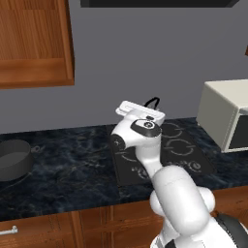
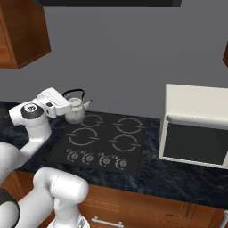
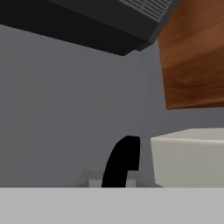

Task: Pick the kettle from the cabinet and place it on a stove burner. Then pick the pot from the counter and place it on another stove burner. Finally, turn both burners on.

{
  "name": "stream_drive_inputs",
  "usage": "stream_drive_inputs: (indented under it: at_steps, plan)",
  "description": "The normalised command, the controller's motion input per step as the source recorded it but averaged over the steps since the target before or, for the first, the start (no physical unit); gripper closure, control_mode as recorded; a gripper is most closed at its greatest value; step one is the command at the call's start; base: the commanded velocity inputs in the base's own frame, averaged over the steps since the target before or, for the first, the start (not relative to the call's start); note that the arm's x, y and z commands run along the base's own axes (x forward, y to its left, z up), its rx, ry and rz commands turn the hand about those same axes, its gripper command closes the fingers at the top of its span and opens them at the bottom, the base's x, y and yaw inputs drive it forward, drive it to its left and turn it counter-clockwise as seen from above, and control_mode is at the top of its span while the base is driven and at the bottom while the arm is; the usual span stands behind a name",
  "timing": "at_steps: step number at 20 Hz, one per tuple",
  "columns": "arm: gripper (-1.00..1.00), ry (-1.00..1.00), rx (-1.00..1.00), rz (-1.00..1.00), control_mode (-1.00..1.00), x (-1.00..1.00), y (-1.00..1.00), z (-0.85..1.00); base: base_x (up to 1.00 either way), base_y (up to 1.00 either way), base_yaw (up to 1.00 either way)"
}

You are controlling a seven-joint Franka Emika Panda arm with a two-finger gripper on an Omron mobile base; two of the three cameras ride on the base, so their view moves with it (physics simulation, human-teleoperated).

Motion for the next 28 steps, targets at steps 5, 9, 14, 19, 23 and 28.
stream_drive_inputs:
  at_steps: [5, 9, 14, 19, 23, 28]
  plan:
    - [1.0, 0.0, 0.0, -0.1, -1.0, 0.35, 0.1, -0.18, 0.0, 0.0, 0.0]
    - [1.0, -0.02, 0.0, -0.13, -1.0, 0.33, 0.09, -0.18, 0.0, 0.0, 0.0]
    - [1.0, -0.01, 0.0, -0.12, -1.0, 0.39, 0.09, -0.15, 0.0, 0.0, 0.0]
    - [1.0, 0.0, 0.01, -0.07, -1.0, 0.38, 0.11, -0.15, 0.0, 0.0, 0.0]
    - [1.0, 0.04, 0.03, -0.01, -1.0, 0.33, 0.1, -0.14, 0.0, 0.0, 0.0]
    - [1.0, 0.08, 0.0, 0.0, -1.0, 0.26, 0.02, -0.12, 0.0, 0.0, 0.0]
